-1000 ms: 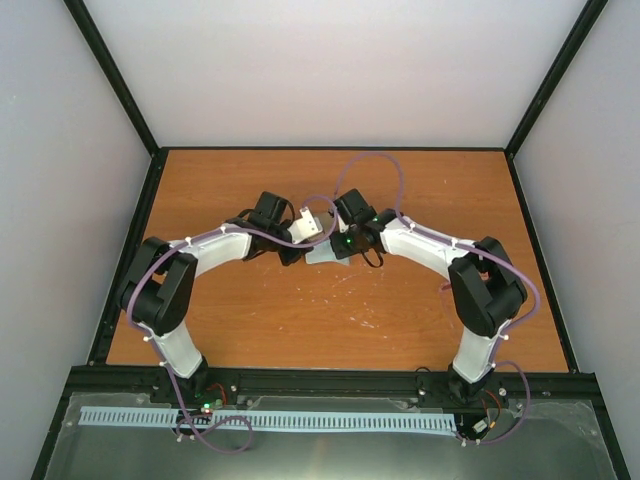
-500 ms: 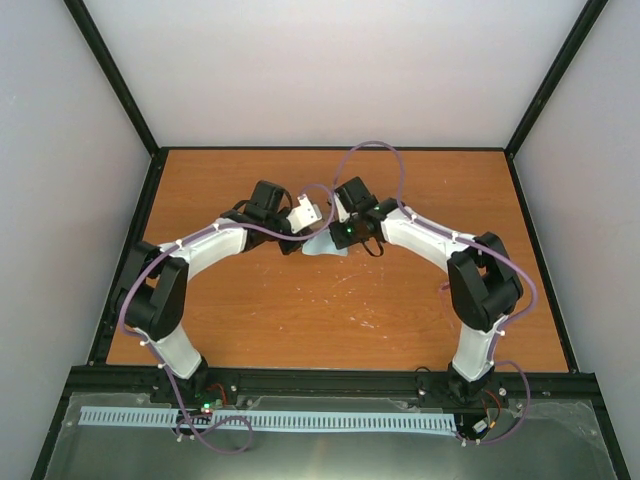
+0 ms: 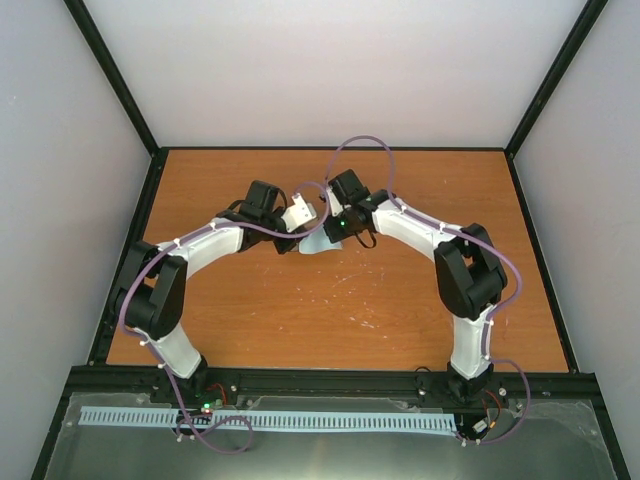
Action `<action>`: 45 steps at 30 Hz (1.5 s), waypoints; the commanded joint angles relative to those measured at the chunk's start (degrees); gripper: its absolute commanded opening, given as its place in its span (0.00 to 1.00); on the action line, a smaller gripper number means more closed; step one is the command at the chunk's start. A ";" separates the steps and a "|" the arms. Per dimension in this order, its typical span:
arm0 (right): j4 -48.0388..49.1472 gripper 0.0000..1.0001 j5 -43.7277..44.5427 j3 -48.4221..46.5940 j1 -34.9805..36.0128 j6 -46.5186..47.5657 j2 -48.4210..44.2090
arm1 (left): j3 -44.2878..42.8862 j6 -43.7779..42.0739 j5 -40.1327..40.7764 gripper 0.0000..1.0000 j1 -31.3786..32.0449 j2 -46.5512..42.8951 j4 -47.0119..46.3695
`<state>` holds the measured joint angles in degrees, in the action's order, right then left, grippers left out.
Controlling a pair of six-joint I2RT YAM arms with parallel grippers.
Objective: Organize the sunglasses
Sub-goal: Place the glasses cleaning cloth in the sunglasses case.
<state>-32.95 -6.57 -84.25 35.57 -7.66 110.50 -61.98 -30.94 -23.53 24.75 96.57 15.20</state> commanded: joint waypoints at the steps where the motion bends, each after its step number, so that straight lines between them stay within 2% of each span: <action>1: -1.47 0.03 -1.03 -3.28 -0.78 1.74 1.83 | 0.10 0.84 -0.52 0.01 -0.96 -0.76 -0.51; 26: -9.16 0.03 -6.67 -18.58 -2.30 5.00 14.01 | -0.52 2.64 -5.09 0.01 -5.47 3.85 -2.24; 45: -9.07 0.03 -10.39 -21.59 -3.41 3.49 18.21 | -1.72 2.96 -8.18 0.01 -8.59 7.38 -4.30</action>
<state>-41.65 -15.53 -104.73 32.38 -3.88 127.28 -62.17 -28.97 -29.06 16.47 102.80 13.17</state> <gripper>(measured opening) 0.029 0.023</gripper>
